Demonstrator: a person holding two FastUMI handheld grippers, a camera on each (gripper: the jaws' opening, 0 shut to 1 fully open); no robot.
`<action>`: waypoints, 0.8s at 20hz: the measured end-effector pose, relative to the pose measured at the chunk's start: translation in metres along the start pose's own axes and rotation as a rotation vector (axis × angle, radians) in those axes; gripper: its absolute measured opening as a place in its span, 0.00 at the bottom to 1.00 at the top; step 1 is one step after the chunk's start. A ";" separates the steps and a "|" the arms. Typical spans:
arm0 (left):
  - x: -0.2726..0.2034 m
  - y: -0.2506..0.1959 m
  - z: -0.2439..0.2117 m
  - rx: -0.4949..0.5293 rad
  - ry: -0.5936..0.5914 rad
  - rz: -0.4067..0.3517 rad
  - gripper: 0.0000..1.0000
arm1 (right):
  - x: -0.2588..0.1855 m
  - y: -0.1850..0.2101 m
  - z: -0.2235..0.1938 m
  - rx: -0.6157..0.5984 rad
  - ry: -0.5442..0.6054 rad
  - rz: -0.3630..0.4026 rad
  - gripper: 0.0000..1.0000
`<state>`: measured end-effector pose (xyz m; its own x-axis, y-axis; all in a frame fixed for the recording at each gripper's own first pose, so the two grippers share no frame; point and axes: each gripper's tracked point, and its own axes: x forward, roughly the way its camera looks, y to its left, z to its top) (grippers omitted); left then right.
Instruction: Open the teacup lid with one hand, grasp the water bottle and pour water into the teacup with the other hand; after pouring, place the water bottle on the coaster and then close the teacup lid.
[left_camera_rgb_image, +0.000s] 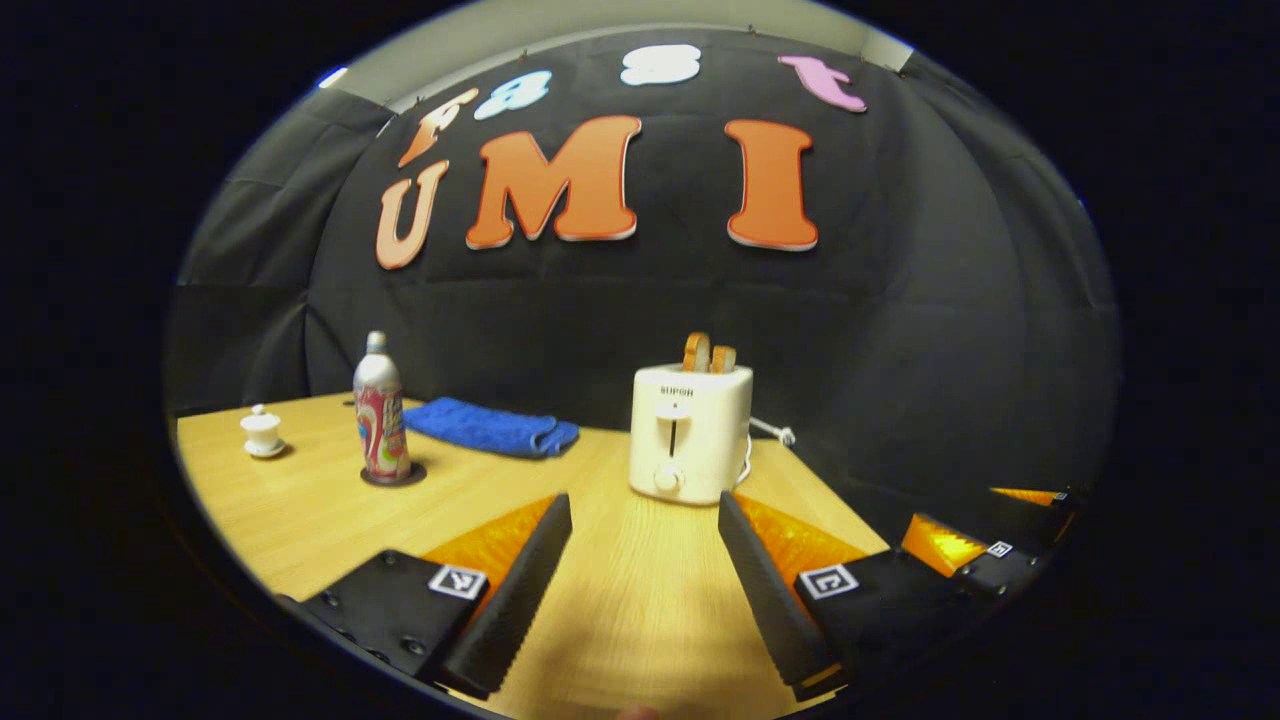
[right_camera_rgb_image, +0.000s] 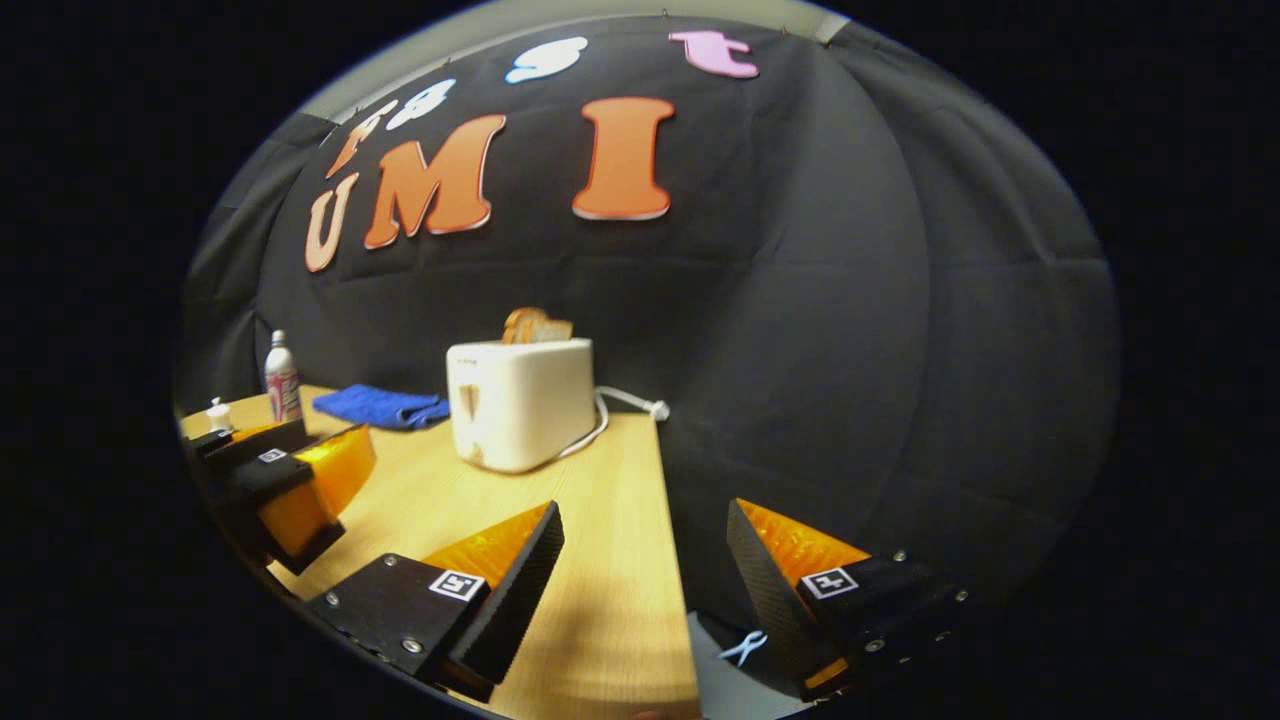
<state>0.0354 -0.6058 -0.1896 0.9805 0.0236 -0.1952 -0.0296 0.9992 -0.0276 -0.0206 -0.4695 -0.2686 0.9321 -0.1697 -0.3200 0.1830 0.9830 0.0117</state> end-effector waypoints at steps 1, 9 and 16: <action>0.000 0.001 -0.004 0.017 0.018 -0.003 0.98 | -0.003 -0.002 -0.001 -0.005 -0.005 -0.008 0.99; -0.029 -0.023 0.008 -0.034 -0.054 -0.123 0.97 | -0.054 -0.011 0.019 0.067 -0.128 0.003 0.99; -0.065 -0.022 0.017 -0.024 -0.111 -0.135 0.99 | -0.064 -0.008 0.011 0.048 -0.116 0.004 0.99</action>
<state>-0.0244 -0.6291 -0.1592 0.9912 -0.1061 -0.0787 0.1007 0.9925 -0.0696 -0.0786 -0.4677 -0.2382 0.9622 -0.1757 -0.2082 0.1916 0.9797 0.0589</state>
